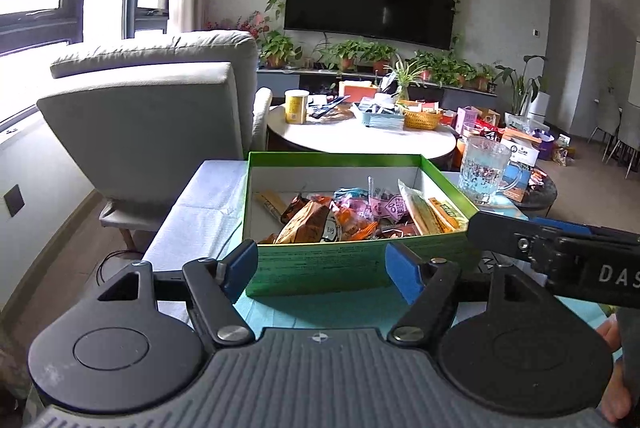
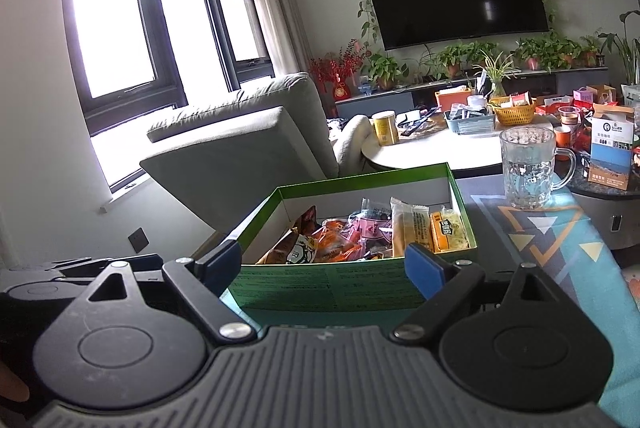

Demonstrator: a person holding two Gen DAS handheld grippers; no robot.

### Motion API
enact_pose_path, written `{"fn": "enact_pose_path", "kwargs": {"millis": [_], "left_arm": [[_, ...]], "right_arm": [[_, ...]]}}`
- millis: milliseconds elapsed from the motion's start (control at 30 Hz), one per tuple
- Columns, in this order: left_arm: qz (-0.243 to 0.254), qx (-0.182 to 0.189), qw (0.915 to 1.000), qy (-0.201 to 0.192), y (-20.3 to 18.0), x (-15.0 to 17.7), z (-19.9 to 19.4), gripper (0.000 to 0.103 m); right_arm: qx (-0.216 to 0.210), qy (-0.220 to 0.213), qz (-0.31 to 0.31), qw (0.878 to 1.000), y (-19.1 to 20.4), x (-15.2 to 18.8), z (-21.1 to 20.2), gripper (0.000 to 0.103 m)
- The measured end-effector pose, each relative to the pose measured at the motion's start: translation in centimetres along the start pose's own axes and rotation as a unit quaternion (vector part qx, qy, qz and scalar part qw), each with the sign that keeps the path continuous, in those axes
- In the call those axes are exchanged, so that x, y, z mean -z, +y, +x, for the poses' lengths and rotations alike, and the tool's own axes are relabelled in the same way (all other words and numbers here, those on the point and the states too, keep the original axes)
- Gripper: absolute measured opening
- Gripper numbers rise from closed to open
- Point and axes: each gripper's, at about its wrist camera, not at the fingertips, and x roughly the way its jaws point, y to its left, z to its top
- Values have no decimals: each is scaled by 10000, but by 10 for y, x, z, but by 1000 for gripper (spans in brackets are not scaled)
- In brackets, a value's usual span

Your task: Organize snacks

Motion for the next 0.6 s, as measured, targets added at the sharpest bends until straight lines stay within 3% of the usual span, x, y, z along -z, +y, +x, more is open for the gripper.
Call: {"fn": "enact_pose_path", "kwargs": {"millis": [167, 600], "left_arm": [[67, -4, 9999, 111, -4, 2, 0, 68], [106, -437, 9981, 433, -7, 8, 7, 68]], "right_arm": [[65, 0, 71, 10000, -5, 1, -2, 44], [93, 151, 115, 9998, -5, 7, -1, 44]]}}
